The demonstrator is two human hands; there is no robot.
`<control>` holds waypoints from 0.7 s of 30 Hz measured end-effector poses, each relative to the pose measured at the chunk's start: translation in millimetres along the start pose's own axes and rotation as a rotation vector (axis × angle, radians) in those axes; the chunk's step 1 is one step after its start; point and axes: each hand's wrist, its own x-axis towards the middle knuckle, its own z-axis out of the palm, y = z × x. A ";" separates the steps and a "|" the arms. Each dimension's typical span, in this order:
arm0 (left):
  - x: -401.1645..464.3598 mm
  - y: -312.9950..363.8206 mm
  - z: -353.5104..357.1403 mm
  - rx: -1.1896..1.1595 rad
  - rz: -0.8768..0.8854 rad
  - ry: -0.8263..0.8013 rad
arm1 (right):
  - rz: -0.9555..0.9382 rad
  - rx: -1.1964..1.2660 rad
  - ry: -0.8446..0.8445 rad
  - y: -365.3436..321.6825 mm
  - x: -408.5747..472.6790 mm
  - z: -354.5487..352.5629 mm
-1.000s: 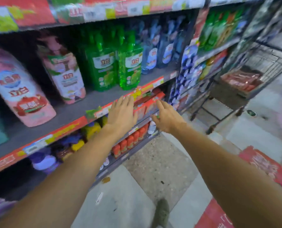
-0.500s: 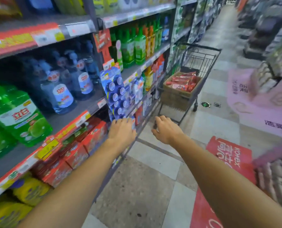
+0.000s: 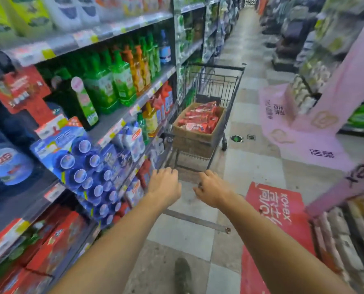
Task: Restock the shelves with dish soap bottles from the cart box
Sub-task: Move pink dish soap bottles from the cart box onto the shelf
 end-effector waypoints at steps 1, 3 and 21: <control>20.8 4.4 3.9 -0.006 0.012 -0.007 | 0.018 0.003 -0.007 11.4 12.9 -3.5; 63.9 14.6 9.0 -0.027 0.032 -0.022 | 0.051 -0.004 -0.012 34.3 40.3 -13.4; 376.6 91.6 18.5 -0.057 0.104 -0.130 | 0.181 -0.053 -0.107 213.4 279.0 -103.1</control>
